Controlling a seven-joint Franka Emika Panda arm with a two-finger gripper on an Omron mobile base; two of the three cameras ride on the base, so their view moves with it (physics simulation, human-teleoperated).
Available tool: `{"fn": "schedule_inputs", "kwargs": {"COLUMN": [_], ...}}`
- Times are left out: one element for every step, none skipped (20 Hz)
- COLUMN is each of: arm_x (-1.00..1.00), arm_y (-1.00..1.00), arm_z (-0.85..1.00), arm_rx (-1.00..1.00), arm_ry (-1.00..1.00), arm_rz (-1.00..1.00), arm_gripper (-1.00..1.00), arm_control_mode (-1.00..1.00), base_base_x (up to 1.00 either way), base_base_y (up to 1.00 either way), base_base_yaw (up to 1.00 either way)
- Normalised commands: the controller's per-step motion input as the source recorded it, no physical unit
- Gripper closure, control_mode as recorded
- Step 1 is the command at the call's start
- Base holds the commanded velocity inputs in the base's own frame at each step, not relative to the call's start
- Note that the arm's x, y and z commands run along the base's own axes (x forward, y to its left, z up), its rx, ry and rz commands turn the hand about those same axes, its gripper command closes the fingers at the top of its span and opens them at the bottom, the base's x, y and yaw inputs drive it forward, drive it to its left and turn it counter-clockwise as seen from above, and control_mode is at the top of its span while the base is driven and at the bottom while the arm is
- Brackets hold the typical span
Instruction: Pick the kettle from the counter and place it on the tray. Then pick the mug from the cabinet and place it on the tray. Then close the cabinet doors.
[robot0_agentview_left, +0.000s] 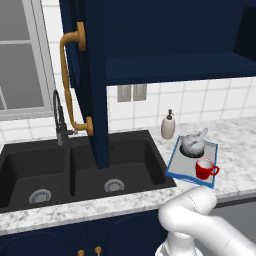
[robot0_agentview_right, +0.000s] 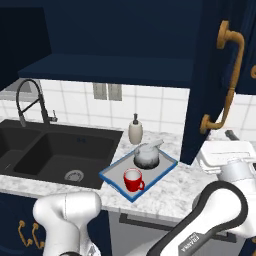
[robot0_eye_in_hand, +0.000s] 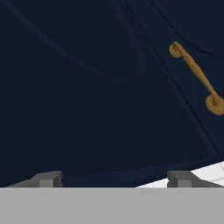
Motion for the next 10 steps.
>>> {"fn": "schedule_inputs", "kwargs": {"arm_x": [0.0, 0.0, 0.0, 0.0, 0.0, 0.0, 0.0, 0.0, 0.0, 0.0], "arm_y": [0.56, 0.51, 0.42, 0.34, 0.29, 0.26, 0.18, 0.21, 0.21, 0.25], "arm_z": [1.0, 1.0, 1.0, 1.0, 1.0, 1.0, 1.0, 1.0, 1.0, 1.0], "arm_rx": [-0.13, -0.15, -0.23, -0.29, -0.26, -0.29, -0.3, -0.3, -0.29, -0.29], "arm_ry": [-0.13, -0.11, -0.03, -0.01, 0.0, 0.0, 0.0, 0.01, 0.0, 0.0], "arm_rz": [-0.18, -0.1, -0.06, 0.0, 0.0, 0.0, 0.01, 0.03, 0.04, 0.02], "arm_gripper": [-1.0, -1.0, -1.0, -1.0, -1.0, -1.0, -1.0, -1.0, -1.0, -1.0], "arm_control_mode": [-1.0, -1.0, -1.0, -1.0, -1.0, -1.0, -1.0, -1.0, -1.0, -1.0], "base_base_x": [0.0, 0.0, 0.0, 0.0, 0.0, 0.0, 0.0, 0.0, 0.0, 0.0], "base_base_y": [0.0, 0.0, 0.0, 0.0, 0.0, 0.0, 0.0, 0.0, 0.0, 0.0], "base_base_yaw": [0.0, 0.0, 0.0, 0.0, 0.0, 0.0, 0.0, 0.0, 0.0, 0.0]}}
